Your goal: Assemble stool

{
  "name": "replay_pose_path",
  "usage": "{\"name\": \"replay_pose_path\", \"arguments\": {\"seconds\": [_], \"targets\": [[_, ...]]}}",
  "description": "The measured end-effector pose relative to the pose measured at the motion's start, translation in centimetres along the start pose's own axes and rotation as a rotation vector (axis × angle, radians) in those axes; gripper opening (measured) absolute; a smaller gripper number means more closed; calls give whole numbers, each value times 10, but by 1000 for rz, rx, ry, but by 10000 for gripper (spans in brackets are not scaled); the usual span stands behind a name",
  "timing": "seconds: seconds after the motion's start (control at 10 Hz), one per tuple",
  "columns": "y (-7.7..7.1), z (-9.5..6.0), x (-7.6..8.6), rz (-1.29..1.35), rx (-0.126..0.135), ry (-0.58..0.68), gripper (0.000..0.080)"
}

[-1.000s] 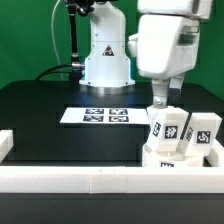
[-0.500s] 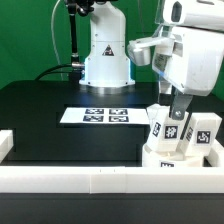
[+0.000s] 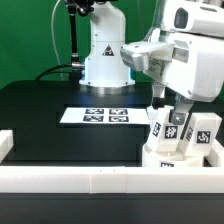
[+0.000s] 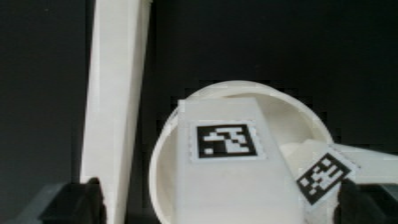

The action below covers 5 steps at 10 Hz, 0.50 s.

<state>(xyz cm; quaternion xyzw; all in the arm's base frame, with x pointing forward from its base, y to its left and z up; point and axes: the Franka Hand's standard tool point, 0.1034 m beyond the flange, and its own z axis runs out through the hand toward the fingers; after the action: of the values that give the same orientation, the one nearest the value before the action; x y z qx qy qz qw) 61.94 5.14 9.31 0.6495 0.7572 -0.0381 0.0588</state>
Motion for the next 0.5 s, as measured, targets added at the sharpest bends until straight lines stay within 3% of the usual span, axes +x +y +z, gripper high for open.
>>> {"name": "replay_pose_path", "arguments": {"seconds": [0.1,0.2,0.3,0.4,0.5], "targets": [[-1,1,-2,3,2,0,649],[-1,1,-3,5,5,0,553],[-2,1,-4,7,7,0,553],[-2,1,-5,11,6,-1,359],[-2,1,-5,12,6,-1,332]]}}
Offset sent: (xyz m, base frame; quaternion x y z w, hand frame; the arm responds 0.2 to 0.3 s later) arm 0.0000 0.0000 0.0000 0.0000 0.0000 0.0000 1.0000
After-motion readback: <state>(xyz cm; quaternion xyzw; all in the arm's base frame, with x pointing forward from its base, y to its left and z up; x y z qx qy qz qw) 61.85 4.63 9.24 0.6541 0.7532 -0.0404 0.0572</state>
